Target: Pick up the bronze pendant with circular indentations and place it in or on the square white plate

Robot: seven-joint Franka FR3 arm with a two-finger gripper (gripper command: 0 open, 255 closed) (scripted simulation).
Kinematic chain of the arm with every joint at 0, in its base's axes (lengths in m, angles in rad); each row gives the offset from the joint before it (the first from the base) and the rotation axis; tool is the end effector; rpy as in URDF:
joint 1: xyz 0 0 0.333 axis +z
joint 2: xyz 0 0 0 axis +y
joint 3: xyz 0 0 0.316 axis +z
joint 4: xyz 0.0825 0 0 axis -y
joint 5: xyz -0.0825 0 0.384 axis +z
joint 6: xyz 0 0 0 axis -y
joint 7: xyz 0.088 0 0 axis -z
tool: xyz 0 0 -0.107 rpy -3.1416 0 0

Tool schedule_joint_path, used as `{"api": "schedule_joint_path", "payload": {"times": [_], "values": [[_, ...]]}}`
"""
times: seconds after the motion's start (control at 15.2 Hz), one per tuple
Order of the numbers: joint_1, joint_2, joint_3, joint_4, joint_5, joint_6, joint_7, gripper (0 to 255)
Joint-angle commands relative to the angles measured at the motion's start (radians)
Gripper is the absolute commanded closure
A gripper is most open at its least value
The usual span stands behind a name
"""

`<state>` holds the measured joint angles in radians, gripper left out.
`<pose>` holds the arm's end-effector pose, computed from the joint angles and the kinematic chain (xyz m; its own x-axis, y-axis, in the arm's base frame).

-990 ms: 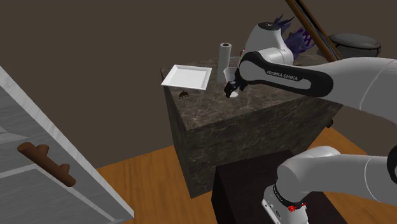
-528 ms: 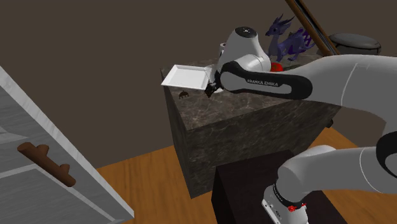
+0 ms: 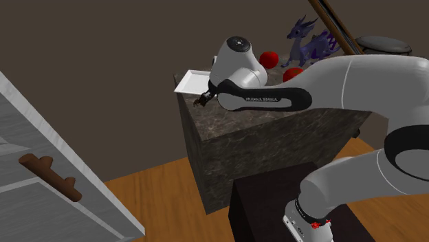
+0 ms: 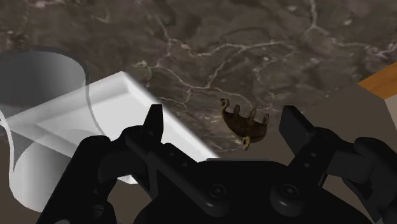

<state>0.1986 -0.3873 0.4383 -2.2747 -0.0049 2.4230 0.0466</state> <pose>0.3784 0.3062 0.5495 0.6989 0.5288 0.4816 0.5329 -0.8341 0.1426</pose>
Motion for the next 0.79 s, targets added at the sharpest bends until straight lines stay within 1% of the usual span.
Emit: {"api": "schedule_joint_path", "payload": {"times": [0.0,0.07,0.4,0.59,0.73], "values": [[-0.008,0.044,0.043,0.039,-0.041,0.035,0.03,0],[-0.014,0.065,0.067,0.056,-0.065,0.052,0.048,0],[-0.034,0.116,0.088,0.056,-0.104,0.1,0.076,0],[-0.053,0.161,0.105,0.057,-0.142,0.139,0.102,0],[-0.053,0.161,0.104,0.057,-0.142,0.139,0.102,0]]}}
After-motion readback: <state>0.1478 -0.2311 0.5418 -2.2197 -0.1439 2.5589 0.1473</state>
